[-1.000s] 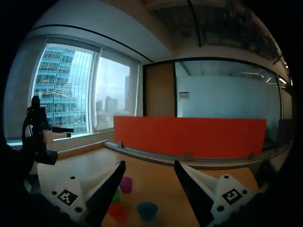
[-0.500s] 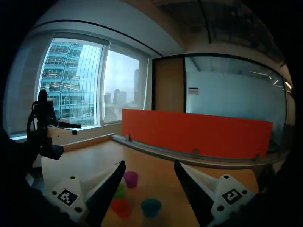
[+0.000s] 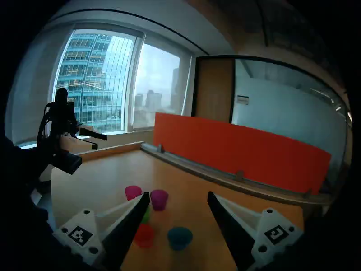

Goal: Pour water

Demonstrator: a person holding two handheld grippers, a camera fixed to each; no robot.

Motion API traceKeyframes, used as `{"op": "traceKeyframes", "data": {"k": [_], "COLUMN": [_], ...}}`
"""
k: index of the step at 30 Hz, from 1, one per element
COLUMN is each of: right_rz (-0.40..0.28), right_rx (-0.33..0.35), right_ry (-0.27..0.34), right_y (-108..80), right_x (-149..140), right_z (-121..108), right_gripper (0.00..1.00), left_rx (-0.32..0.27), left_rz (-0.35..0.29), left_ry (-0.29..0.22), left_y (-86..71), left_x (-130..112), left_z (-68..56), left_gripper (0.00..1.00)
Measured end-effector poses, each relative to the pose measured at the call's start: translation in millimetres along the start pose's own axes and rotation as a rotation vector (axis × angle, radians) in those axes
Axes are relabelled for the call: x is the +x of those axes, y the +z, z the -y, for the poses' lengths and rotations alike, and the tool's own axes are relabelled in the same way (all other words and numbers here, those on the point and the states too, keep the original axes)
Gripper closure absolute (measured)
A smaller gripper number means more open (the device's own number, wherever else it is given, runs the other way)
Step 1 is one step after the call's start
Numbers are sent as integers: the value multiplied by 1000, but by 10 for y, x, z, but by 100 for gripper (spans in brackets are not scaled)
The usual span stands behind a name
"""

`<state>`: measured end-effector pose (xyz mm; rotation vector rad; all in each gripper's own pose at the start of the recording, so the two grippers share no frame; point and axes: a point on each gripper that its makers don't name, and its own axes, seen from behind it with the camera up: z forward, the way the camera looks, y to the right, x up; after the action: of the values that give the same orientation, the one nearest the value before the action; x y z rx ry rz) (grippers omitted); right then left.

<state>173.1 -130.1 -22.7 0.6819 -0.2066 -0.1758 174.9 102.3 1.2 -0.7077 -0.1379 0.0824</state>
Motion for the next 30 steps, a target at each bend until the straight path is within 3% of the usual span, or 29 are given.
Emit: {"op": "traceKeyframes", "data": {"k": [6,15,30], "right_rz": [31,76,145], "right_rx": [14,33,58], "right_ry": [0,-19,2], "right_y": [38,105,230], "right_x": [-120,-341,-723], "right_z": [-13,-8,-46], "right_gripper": [1,1,1], "left_rx": [-61,-108,-161], "left_rz": [32,79,171], "left_ry": [1,17,18], "left_y": [93,212,450], "left_x": [-161,-402,-908], "left_z": [-74,-134,-205], "left_gripper": [1,1,1]}}
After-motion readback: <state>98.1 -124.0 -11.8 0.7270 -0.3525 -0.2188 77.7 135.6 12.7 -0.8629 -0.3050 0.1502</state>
